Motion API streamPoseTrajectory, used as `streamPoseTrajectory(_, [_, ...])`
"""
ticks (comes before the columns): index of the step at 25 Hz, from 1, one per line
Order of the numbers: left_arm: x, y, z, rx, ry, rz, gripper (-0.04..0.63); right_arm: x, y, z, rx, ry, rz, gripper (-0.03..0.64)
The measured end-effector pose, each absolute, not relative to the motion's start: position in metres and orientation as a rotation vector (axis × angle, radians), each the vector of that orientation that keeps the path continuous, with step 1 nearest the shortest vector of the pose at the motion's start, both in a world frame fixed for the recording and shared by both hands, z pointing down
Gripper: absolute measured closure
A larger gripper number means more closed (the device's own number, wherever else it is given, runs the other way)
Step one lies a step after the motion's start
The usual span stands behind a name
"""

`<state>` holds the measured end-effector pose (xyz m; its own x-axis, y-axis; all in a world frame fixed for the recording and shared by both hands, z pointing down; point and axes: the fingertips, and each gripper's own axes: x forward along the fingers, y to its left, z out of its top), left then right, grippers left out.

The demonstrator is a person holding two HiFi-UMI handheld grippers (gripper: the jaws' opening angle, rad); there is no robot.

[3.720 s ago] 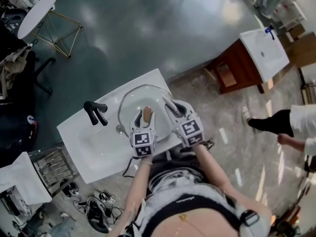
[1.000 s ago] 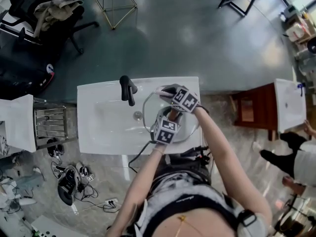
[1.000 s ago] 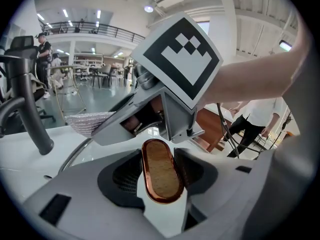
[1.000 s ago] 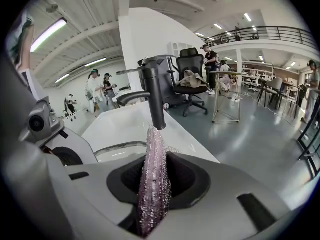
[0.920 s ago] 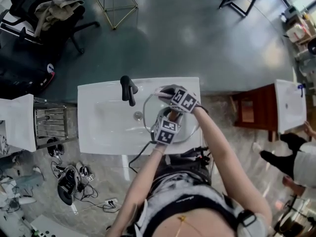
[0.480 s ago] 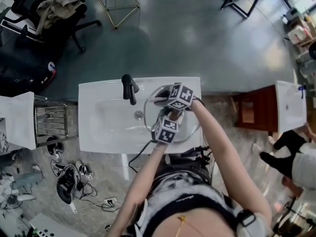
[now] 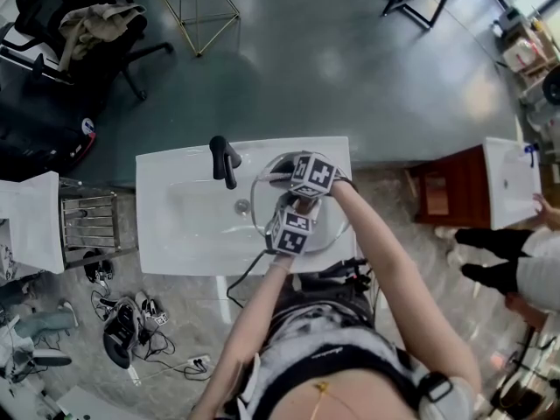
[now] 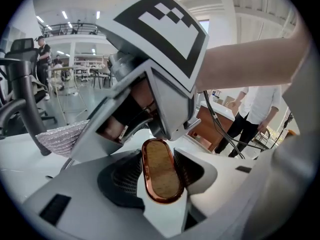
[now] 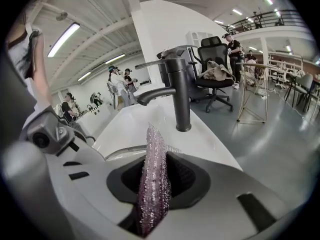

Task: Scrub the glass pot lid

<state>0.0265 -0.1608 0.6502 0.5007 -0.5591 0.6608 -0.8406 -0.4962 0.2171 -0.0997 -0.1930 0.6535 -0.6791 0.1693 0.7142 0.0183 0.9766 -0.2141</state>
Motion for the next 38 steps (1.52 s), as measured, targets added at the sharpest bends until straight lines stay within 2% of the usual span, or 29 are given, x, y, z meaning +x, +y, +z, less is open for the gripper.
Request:
streamPoseTrajectory(12, [0.026,-0.162,0.654,2.226,-1.158,0.723,0.394,-0.079,-0.219,0.656,0.104,-2.379,0.205,0.525])
streamPoseTrajectory(24, [0.025,-0.161,0.653,2.222,-1.150,0.727,0.394,-0.004,-0.244,0.657,0.444,-2.392,0.350,0.525])
streamPoseTrajectory(38, [0.023,-0.161,0.654,2.218,-1.150,0.741,0.394,0.064,-0.213,0.659,0.697,-2.377,0.424,0.522])
